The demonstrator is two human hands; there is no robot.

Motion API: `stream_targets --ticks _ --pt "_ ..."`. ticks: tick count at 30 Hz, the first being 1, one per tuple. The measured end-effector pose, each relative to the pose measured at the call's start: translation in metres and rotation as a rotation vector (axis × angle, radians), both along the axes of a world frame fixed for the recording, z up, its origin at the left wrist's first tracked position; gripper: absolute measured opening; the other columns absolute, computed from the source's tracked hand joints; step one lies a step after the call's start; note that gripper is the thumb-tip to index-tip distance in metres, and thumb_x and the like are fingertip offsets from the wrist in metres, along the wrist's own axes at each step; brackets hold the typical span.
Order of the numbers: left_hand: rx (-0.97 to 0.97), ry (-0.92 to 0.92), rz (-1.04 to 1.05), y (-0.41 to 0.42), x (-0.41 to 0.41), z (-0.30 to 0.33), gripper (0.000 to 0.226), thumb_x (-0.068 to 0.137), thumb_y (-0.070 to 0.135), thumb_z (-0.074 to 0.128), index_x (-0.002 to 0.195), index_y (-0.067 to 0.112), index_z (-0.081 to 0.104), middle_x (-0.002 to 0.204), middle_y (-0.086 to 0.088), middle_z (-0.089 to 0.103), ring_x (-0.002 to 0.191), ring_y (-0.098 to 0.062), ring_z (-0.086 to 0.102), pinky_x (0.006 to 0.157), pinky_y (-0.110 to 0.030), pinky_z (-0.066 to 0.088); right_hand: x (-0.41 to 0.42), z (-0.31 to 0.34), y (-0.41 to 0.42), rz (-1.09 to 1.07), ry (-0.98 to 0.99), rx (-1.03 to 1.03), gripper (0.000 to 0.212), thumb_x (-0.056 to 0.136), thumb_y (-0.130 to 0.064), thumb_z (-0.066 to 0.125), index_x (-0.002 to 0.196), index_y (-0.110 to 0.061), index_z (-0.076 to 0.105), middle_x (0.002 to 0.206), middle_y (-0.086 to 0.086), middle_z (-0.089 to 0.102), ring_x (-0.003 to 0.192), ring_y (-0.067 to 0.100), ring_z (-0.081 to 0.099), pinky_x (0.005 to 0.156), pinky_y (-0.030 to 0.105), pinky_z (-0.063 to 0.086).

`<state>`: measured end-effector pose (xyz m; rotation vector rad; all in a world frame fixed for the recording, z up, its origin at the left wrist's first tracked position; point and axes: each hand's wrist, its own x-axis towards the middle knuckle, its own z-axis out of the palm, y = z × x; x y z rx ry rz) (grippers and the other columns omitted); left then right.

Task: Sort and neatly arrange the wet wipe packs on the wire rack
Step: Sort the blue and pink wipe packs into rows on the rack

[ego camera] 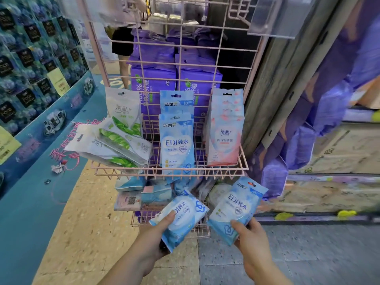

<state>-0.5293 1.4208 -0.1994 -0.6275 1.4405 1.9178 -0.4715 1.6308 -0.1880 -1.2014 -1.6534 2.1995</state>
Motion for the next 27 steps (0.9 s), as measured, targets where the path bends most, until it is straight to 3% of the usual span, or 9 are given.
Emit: stream_targets --ticks 2,6,11,15,19,22,24,27 --pt "0.036 -0.04 0.036 0.018 -0.003 -0.004 0.06 0.059 0.041 0.08 0.11 0.012 0.067 0.1 -0.013 0.075 0.093 -0.032 0.071 0.08 -0.042 0.056 0.002 0.005 0.007 -0.016 -0.004 0.021 0.024 0.088 0.006 0.056 0.097 -0.014 0.062 0.088 0.004 0.071 0.078 0.024 0.067 0.072 0.037 0.052" --pt "0.193 -0.115 0.134 0.056 -0.019 -0.006 0.046 0.078 0.041 0.069 0.115 0.013 0.062 0.107 -0.013 0.071 0.083 -0.026 0.069 0.066 -0.035 0.055 0.007 0.009 0.019 -0.015 -0.026 0.021 0.026 0.087 0.008 0.055 0.105 -0.011 0.061 0.092 0.008 0.07 0.081 0.029 0.067 0.071 0.036 0.052" --pt "0.057 -0.168 0.085 0.072 -0.032 -0.018 0.051 0.087 0.037 0.064 0.131 0.017 0.049 0.128 -0.017 0.057 0.097 -0.034 0.064 0.074 -0.041 0.054 0.013 0.006 0.03 0.023 -0.048 -0.013 0.028 0.087 0.009 0.055 0.104 -0.012 0.061 0.096 0.012 0.071 0.084 0.03 0.069 0.065 0.035 0.052" --pt "0.187 -0.161 0.194 0.077 -0.037 -0.025 0.045 0.087 0.025 0.066 0.127 0.011 0.052 0.123 -0.018 0.056 0.095 -0.028 0.063 0.065 -0.034 0.053 0.013 0.001 0.033 0.076 -0.076 -0.028 0.029 0.086 0.009 0.056 0.107 -0.009 0.061 0.1 0.017 0.071 0.086 0.033 0.069 0.07 0.039 0.054" --pt "0.243 -0.106 0.268 0.08 -0.034 -0.033 0.04 0.089 0.01 0.061 0.128 0.005 0.051 0.12 -0.014 0.063 0.097 -0.02 0.062 0.087 -0.03 0.047 0.011 0.0 0.028 0.133 -0.091 -0.018 0.026 0.084 0.01 0.057 0.098 -0.011 0.064 0.095 0.016 0.072 0.088 0.035 0.069 0.077 0.042 0.054" --pt "0.216 -0.097 0.257 0.067 -0.03 -0.038 0.055 0.085 0.006 0.063 0.135 0.003 0.043 0.119 -0.014 0.064 0.107 -0.022 0.061 0.097 -0.032 0.044 0.009 -0.001 0.024 0.162 -0.101 -0.023 0.028 0.084 0.011 0.057 0.093 -0.015 0.063 0.096 0.016 0.072 0.09 0.036 0.069 0.079 0.043 0.053" --pt "0.199 -0.089 0.229 0.058 -0.031 -0.039 0.06 0.081 0.01 0.067 0.136 0.004 0.043 0.125 -0.015 0.061 0.112 -0.024 0.057 0.096 -0.034 0.044 0.009 -0.002 0.02 0.174 -0.109 -0.035 0.028 0.085 0.011 0.057 0.094 -0.015 0.062 0.096 0.016 0.072 0.089 0.035 0.069 0.078 0.043 0.054" --pt "0.164 -0.074 0.136 0.058 -0.03 -0.037 0.042 0.09 0.012 0.061 0.129 0.003 0.048 0.122 -0.015 0.062 0.115 -0.028 0.057 0.093 -0.037 0.047 0.007 -0.002 0.013 0.179 -0.117 -0.042 0.026 0.086 0.01 0.056 0.095 -0.013 0.062 0.093 0.014 0.072 0.085 0.033 0.068 0.072 0.04 0.054"
